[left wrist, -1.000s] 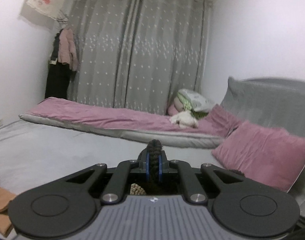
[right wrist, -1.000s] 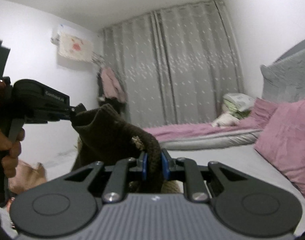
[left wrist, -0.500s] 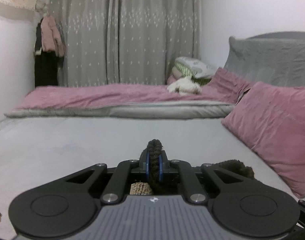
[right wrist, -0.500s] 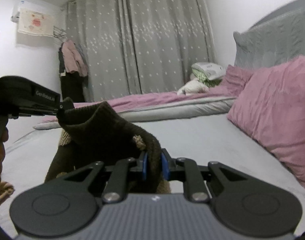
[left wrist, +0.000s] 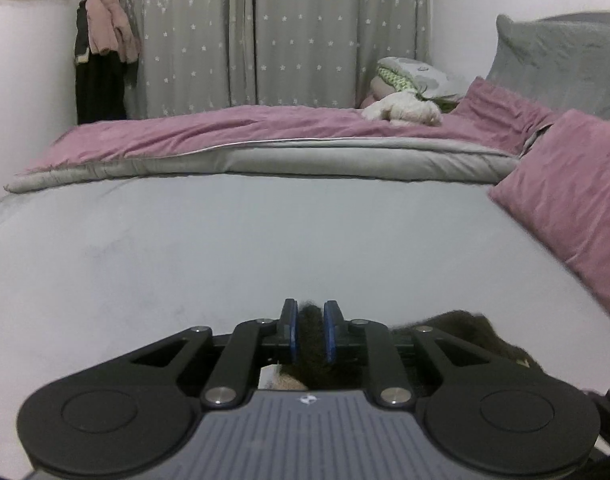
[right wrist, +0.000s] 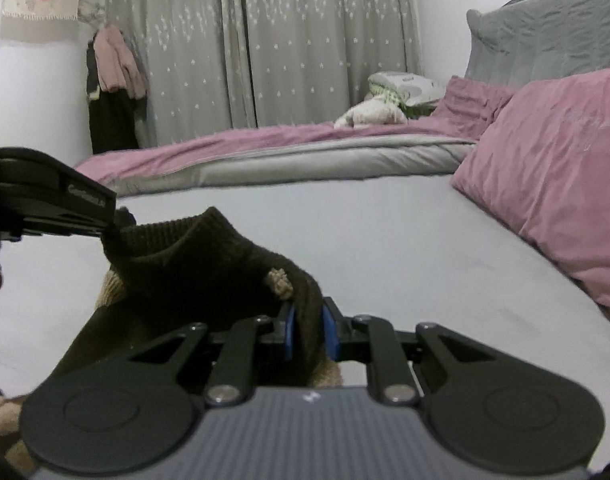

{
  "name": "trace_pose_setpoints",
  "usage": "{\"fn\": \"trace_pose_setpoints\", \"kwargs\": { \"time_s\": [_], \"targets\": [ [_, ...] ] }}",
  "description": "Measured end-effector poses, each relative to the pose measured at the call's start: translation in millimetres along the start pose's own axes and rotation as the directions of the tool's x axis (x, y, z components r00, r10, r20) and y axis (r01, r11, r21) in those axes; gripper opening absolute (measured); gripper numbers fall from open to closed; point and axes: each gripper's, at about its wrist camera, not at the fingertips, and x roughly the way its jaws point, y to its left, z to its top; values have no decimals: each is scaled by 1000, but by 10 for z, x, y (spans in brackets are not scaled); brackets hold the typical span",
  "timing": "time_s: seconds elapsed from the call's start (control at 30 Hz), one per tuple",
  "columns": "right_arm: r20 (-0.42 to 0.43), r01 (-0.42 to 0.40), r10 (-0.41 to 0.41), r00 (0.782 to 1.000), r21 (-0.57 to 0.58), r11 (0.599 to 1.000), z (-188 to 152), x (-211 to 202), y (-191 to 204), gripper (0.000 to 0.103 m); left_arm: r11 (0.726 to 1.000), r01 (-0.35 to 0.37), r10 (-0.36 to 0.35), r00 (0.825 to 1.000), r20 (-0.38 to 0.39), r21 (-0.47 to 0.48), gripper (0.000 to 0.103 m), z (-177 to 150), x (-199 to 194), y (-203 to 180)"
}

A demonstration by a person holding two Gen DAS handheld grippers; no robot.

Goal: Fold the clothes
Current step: 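Lower the sweater onto the bed and open both grippers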

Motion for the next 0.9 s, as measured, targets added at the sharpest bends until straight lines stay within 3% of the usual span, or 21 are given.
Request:
{"fn": "trace_pose_setpoints", "kwargs": {
  "time_s": [0.2, 0.3, 0.43, 0.57, 0.73, 0.8, 0.9],
  "targets": [
    [-57, 73, -73, 996, -1, 997, -88, 557, -66, 15, 999, 9, -6, 997, -79, 40, 29, -87, 186, 67],
    [-116, 71, -67, 991, 31, 997, -176, 750, -142, 15, 999, 10, -4, 994, -107, 48, 38, -170, 184, 111],
    [-171, 59, -52, 984, 34, 998, -232, 840, -163, 21, 999, 29, -24, 987, -158, 31, 42, -290, 154, 190],
    [-174, 73, -65, 983, 39, 997, -202, 708, -143, 45, 999, 34, -33, 979, -201, 2, 43, -400, 77, 265],
    [-179, 60, -47, 983, 67, 996, -139, 410, -132, 60, 999, 42, -46, 970, -239, -21, 50, -549, -82, 330],
    [-181, 50, -33, 983, 88, 995, -157, 260, -123, 70, 999, 39, -44, 967, -250, -24, 50, -610, -159, 358],
    [-190, 42, -20, 982, 112, 993, -211, 63, -102, 73, 998, 43, -54, 964, -261, -48, 50, -697, -294, 433]
  ]
}}
